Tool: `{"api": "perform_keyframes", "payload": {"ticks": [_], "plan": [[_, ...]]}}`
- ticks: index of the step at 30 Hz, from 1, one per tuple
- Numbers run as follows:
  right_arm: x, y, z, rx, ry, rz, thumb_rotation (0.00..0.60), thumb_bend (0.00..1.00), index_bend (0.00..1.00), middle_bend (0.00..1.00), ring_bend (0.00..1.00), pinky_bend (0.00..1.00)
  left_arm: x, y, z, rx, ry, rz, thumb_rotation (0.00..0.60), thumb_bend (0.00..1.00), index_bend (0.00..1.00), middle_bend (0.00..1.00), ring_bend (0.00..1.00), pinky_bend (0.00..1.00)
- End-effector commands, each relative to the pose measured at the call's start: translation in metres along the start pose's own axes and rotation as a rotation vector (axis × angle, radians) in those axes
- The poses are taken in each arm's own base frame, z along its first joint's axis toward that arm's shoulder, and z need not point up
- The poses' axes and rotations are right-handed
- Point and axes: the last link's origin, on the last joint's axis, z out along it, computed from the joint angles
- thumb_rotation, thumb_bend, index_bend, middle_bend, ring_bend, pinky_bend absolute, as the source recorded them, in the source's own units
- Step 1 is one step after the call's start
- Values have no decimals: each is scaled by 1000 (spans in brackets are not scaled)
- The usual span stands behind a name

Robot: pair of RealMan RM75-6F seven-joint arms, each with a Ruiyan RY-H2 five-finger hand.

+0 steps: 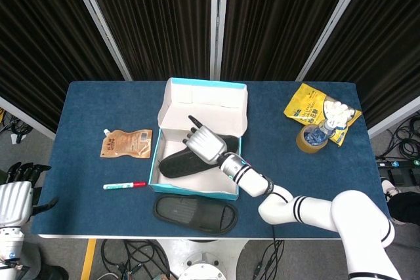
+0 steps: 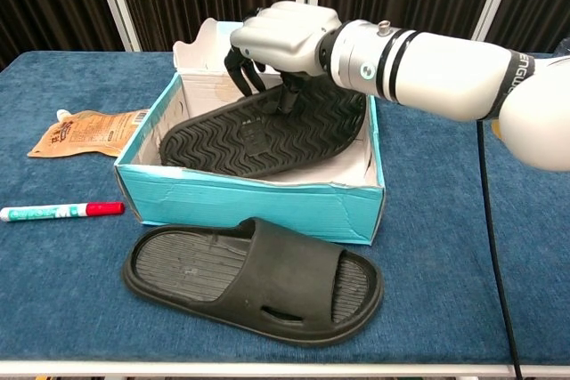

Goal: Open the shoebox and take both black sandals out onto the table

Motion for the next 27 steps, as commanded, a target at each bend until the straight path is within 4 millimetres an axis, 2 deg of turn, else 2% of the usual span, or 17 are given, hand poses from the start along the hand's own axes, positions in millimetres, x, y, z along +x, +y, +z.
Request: {"api": "perform_keyframes", "payload": {"ticks": [1,8,15,19,22,27], "plan": [[5,3,-3,-2,32,17,600,776,822,690,376,0,0,0,0,-2,1,1,600,110,271,255,155,111],[19,6,-11,8,106,23,600,825,832,701,392,0,1,1,1,-4,3,5,600,110,271,255,156,110],[51,17,-28,13,227,35,600,825,833,701,392,0,3,2,2,-9,10,6,600,109,271,255,156,111],[68,30,-50,-5,278,28,600,825,835,701,392,0,4,4,4,-18,11,7,600,109,271,255,156,111],[76,47,-71,-42,285,-1,600,825,835,701,390,0,5,5,6,-25,16,6,600,110,271,255,156,111],[75,78,-114,-122,260,2,600,824,834,701,387,0,6,6,7,-32,20,7,600,110,271,255,156,111]]}}
